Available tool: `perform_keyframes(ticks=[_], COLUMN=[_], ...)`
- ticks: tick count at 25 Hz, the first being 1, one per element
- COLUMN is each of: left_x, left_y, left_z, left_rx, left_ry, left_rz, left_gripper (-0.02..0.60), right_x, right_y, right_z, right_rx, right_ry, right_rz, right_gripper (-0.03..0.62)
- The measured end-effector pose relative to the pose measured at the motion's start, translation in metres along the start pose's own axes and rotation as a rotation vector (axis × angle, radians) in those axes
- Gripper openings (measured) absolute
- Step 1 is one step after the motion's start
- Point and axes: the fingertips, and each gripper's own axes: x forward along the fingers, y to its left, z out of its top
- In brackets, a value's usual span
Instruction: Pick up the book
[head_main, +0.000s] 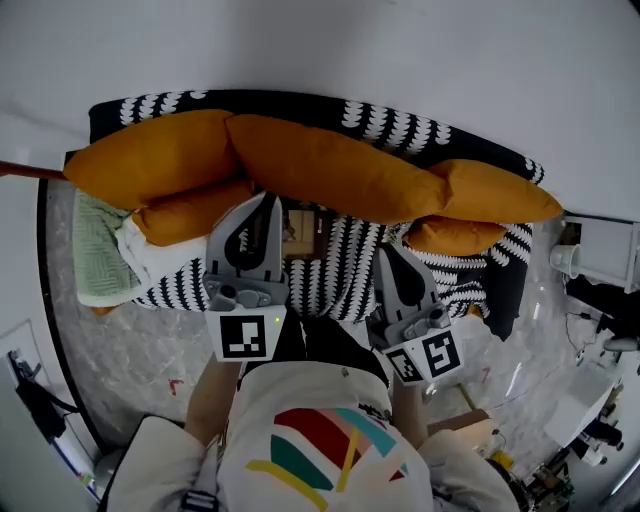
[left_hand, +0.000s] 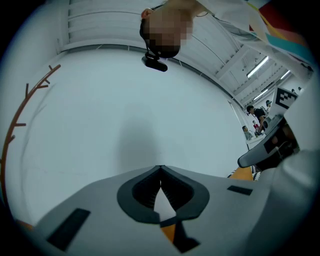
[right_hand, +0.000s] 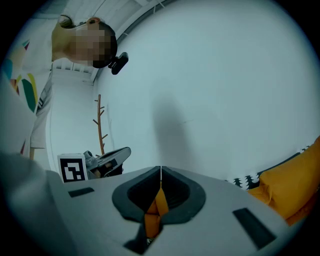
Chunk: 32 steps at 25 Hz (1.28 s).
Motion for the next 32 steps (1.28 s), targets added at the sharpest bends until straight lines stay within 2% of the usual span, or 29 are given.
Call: perform_keyframes(ticks=[4, 9, 10, 11, 15, 16, 20, 25, 29, 32], left_x=[0.013, 0.016, 0.014, 0.012, -0.001, -0.005, -0.018, -0.038, -0.051, -0.06], left_y=[-0.001, -0.012, -0.017, -0.022, -0.043, -0.05, -0.078, -0.104, -0.109, -0.11], left_z=[-0.071, -0.171, -0.191, -0.212, -0.276, -0.289, -0.336, -0.399, -0.437, -0.464], left_rx=[-0.019, -0.044, -0.034, -0.022, -0.043, -0.054, -0.081, -0.147, -0.152, -0.187], left_ry=[0.045, 0.089, 0.101, 0.118, 0.159, 0.161, 0.175, 0.273, 0.344, 0.408], left_rz=[-0.005, -0.001, -0.018, -0.038, -0.067, -0.068, -0.088, -0.112, -0.124, -0.11], left_gripper=[0.008, 0.008, 0.009, 0.008, 0.008, 0.009, 0.008, 0.008, 0.009, 0.008], right_x=[0.029, 0.059, 0.065, 0.072, 0.091, 0.092, 0.086, 0.065, 0.058, 0.059], right_y=[-0.026, -0.063, -0.072, -0.079, -0.093, -0.093, -0.092, -0.123, -0.138, -0.134], right_z=[-0.05, -0.137, -0.155, -0.175, -0.26, -0.28, -0.368, -0.459, -0.502, -0.522], right_rx=[0.088, 0.301, 0.325, 0.332, 0.338, 0.352, 0.366, 0.437, 0.52, 0.591], right_ry=[0.032, 0.056, 0.055, 0.065, 0.174, 0.207, 0.416, 0.572, 0.669, 0.737], right_rz=[0.034, 0.147, 0.147, 0.142, 0.129, 0.138, 0.186, 0.089, 0.066, 0.099], right_gripper=[0.014, 0.024, 0.067, 0.151, 0.255, 0.264, 0.262, 0.263, 0.264, 0.264])
